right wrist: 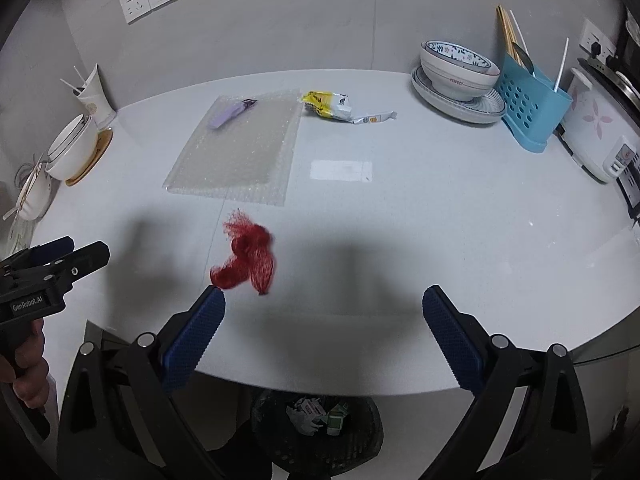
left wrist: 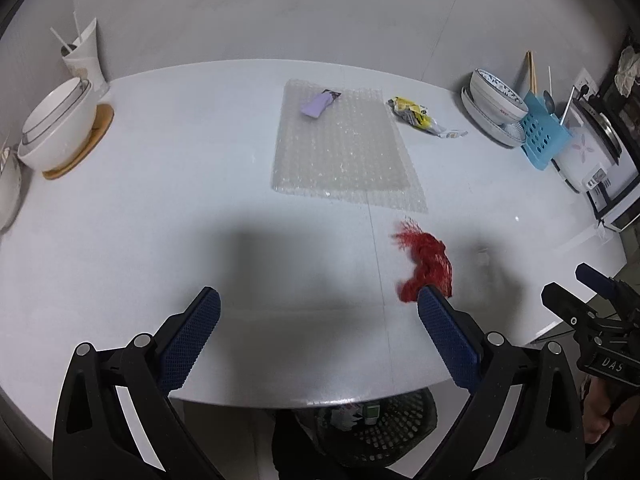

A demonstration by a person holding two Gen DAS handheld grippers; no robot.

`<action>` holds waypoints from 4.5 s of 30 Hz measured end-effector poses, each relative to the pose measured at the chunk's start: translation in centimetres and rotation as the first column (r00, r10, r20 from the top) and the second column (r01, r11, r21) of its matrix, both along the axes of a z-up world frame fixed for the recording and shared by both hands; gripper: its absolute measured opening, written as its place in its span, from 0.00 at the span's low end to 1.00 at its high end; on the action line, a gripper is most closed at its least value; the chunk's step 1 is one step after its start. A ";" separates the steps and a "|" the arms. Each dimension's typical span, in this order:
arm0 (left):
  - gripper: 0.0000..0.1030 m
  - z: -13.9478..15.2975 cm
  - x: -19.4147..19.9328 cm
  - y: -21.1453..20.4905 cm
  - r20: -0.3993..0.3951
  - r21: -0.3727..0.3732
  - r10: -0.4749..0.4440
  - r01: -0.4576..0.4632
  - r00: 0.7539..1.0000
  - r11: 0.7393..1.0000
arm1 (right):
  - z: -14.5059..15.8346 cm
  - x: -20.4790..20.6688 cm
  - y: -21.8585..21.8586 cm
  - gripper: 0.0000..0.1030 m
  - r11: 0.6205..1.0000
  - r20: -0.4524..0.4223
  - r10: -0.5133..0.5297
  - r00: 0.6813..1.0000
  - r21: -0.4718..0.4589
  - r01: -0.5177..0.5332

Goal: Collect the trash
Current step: 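Raise both tools back up over the counter, then grasp the purple packet with the left tool while the right tool grasps the yellow snack bag, then lift the purple packet and yellow bag and carry them toward the wastebasket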

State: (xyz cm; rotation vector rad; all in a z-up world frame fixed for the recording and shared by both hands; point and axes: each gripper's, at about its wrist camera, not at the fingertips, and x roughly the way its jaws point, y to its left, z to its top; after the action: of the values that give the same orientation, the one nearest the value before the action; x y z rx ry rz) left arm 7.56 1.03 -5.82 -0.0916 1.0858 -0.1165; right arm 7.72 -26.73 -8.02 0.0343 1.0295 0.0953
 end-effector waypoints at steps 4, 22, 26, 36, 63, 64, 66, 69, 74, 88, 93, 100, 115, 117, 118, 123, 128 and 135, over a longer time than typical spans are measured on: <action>0.93 0.2 3.9 0.4 0.010 0.009 -0.028 0.028 1.000 1.000 | 0.2 3.5 -0.1 0.92 1.000 -0.011 -0.027 1.000 0.003 0.027; 0.90 -3.5 22.5 -1.3 -0.087 0.032 -0.107 0.110 0.990 0.993 | -1.1 24.0 0.5 0.92 0.998 -0.085 -0.065 0.994 -0.026 0.063; 0.82 -5.1 25.8 -2.4 -0.136 0.056 -0.125 0.134 0.983 0.989 | -2.0 28.9 0.5 0.92 0.997 -0.127 -0.077 0.989 -0.023 0.075; 0.62 -8.4 30.0 -5.5 -0.219 0.108 -0.148 0.175 0.964 0.979 | -8.1 36.5 0.8 0.78 0.993 -0.373 -0.110 0.921 0.003 0.119; 0.11 -6.2 26.5 -1.7 -0.094 0.037 -0.078 0.082 0.992 0.996 | -9.0 33.1 0.9 0.24 0.978 -0.312 -0.206 0.927 -0.046 0.202; 0.11 -6.0 26.1 -1.4 -0.085 0.032 -0.072 0.075 0.994 0.997 | -8.7 32.7 1.1 0.24 0.978 -0.304 -0.206 0.930 -0.044 0.202; 0.11 -5.1 25.3 -0.9 -0.075 0.025 -0.065 0.067 0.995 0.997 | -8.0 31.8 1.3 0.24 0.980 -0.289 -0.196 0.937 -0.029 0.196; 0.11 -4.8 24.6 -1.0 -0.062 0.024 -0.058 0.060 0.996 0.998 | -7.0 30.6 1.6 0.24 0.982 -0.265 -0.188 0.946 -0.022 0.189; 0.11 -3.8 22.2 -0.8 -0.051 0.018 -0.042 0.043 0.998 0.999 | -5.7 29.1 1.6 0.24 0.981 -0.256 -0.187 0.948 0.003 0.195; 0.11 -0.8 13.8 -2.3 -0.029 -0.017 -0.033 0.033 0.999 0.999 | -0.5 20.7 0.8 0.24 0.985 -0.159 -0.172 0.972 -0.002 0.174; 0.11 0.2 10.4 -3.5 -0.024 -0.032 -0.023 0.022 0.999 0.999 | 0.2 16.9 0.7 0.24 0.989 -0.139 -0.150 0.979 -0.011 0.150; 0.11 1.3 6.6 -4.9 -0.014 -0.015 -0.026 0.026 1.000 1.000 | 1.0 12.2 0.2 0.24 0.993 -0.130 -0.120 0.984 -0.015 0.119; 0.11 2.2 -1.7 -5.8 -0.018 -0.020 -0.016 0.016 1.000 1.000 | 2.1 4.5 -1.3 0.24 0.998 -0.096 -0.068 0.993 -0.010 0.067; 0.11 2.1 -2.6 -6.3 -0.021 -0.014 -0.026 0.026 0.999 1.000 | 2.2 3.8 -1.3 0.24 0.998 -0.092 -0.061 0.994 -0.009 0.060; 0.11 2.1 -3.1 -6.6 -0.020 -0.011 -0.031 0.031 0.999 0.999 | 2.2 3.4 -1.2 0.24 0.998 -0.091 -0.058 0.994 -0.007 0.057; 0.11 2.1 -5.3 -7.8 -0.014 0.003 -0.045 0.045 0.999 0.999 | 2.2 1.4 -0.7 0.24 0.999 -0.087 -0.033 0.996 -0.010 0.032; 0.11 2.2 -7.6 -8.8 -0.001 0.005 -0.057 0.057 0.998 0.998 | 2.1 -0.5 -0.6 0.24 1.000 -0.082 -0.014 0.997 -0.005 0.014; 0.11 1.7 -10.4 -9.5 -0.007 0.004 -0.057 0.057 0.998 0.998 | 1.6 -3.7 -0.9 0.24 1.000 -0.075 -0.005 0.997 -0.001 0.005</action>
State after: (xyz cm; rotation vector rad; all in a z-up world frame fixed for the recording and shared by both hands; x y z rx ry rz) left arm -2.80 -8.50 -4.10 -0.0572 1.0960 -0.1647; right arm 3.97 -27.62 -6.37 0.0395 1.1046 0.0894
